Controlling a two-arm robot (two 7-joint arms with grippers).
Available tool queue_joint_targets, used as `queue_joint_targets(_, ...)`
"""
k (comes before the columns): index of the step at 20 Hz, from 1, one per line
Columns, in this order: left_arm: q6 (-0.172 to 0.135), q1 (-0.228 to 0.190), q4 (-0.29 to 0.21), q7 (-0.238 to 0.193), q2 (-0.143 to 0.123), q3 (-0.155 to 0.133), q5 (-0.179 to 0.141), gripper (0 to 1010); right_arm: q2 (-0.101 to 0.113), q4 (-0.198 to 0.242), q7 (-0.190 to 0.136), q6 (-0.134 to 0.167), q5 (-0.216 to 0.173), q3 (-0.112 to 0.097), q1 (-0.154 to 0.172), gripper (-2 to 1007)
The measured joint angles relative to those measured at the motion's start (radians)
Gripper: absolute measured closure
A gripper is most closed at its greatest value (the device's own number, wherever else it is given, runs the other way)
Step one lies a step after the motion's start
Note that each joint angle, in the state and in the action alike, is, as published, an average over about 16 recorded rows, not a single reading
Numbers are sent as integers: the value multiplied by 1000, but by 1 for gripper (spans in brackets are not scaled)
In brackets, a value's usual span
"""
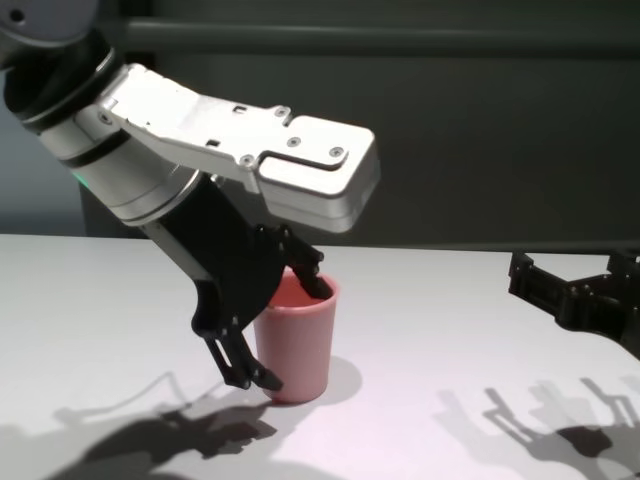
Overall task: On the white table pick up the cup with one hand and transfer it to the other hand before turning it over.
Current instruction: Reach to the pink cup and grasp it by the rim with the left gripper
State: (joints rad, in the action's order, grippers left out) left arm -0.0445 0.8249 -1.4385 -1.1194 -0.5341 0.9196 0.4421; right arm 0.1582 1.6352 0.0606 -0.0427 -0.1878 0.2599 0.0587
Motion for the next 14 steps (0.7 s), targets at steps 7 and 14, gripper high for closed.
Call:
queue_joint_targets(7,-10,24,16,-9,2,24,6,7,0,0,0,0,0,0,0,3)
queue_joint_targets(14,-13,46,36,-14,3,47,10,8,0,0,0,0,0,0,0,3)
